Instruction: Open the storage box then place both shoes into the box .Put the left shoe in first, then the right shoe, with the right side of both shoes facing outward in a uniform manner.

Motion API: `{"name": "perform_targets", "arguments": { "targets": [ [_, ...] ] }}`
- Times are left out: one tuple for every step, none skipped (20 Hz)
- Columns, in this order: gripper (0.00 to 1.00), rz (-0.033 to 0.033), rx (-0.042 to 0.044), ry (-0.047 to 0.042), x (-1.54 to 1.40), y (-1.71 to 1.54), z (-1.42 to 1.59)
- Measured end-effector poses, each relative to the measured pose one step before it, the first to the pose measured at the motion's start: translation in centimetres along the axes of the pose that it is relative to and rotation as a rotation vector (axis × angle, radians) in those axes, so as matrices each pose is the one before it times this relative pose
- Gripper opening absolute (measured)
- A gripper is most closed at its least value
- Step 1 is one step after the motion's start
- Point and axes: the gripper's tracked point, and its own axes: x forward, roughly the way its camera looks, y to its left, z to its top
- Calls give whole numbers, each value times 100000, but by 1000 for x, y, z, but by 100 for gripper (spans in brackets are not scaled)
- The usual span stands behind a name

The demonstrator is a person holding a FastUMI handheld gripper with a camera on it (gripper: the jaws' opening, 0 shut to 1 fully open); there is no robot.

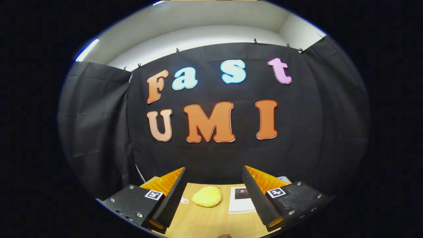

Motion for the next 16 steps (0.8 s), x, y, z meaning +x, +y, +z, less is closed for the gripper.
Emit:
{"name": "perform_targets", "arguments": {
  "targets": [
    [98,-1759,-1174,-1612,-299,-1097,627],
    [98,-1310,-1035,-1714,-373,-836,620],
    [98,-994,-926,-1869,-340,-649,627],
    [98,-776,-842,-1883,-521,-758,613],
    [98,-706,-797,-1915,-367,-646,579],
    [98,-949,-785,-1645,-120,-536,312],
    [98,-1073,-645,-1587,-167,-563,422],
    [98,-848,-405,-1325,-183,-407,304],
    [98,-394,-363,-1469,-230,-339,380],
    [98,-343,-638,-1165,-64,-316,214],
    [98,-783,-545,-357,-10,-370,-19],
    [98,-598,-646,-170,-18,-250,-52],
    [98,-701,36,23,13,-188,33],
    [98,332,157,-328,56,177,33],
    [98,122,261,-377,9,94,90],
    [98,46,6,-131,65,42,-14]
  ]
}}
